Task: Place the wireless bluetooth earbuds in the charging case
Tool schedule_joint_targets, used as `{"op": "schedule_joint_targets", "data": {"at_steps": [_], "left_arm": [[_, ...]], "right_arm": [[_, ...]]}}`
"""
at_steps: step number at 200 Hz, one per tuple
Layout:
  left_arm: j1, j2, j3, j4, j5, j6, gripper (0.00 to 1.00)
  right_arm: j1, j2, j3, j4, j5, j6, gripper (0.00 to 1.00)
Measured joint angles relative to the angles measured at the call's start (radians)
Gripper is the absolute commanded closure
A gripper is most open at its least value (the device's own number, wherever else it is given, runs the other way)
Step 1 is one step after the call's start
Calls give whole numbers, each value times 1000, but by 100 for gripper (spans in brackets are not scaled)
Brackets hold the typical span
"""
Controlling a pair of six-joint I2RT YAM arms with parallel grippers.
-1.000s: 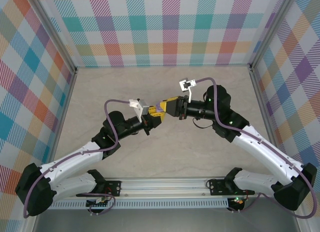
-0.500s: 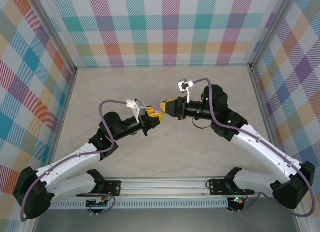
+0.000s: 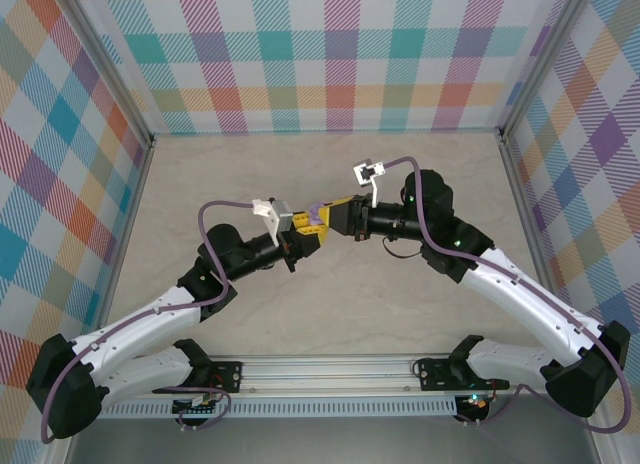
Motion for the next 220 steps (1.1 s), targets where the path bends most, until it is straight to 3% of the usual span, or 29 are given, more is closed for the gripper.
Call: {"op": "schedule_joint_targets", "data": {"at_steps": [220], "left_arm": [[0,-41,0,-80,-26,5,100]], "right_arm": [[39,55,76,-99,69,-72,77]]}}
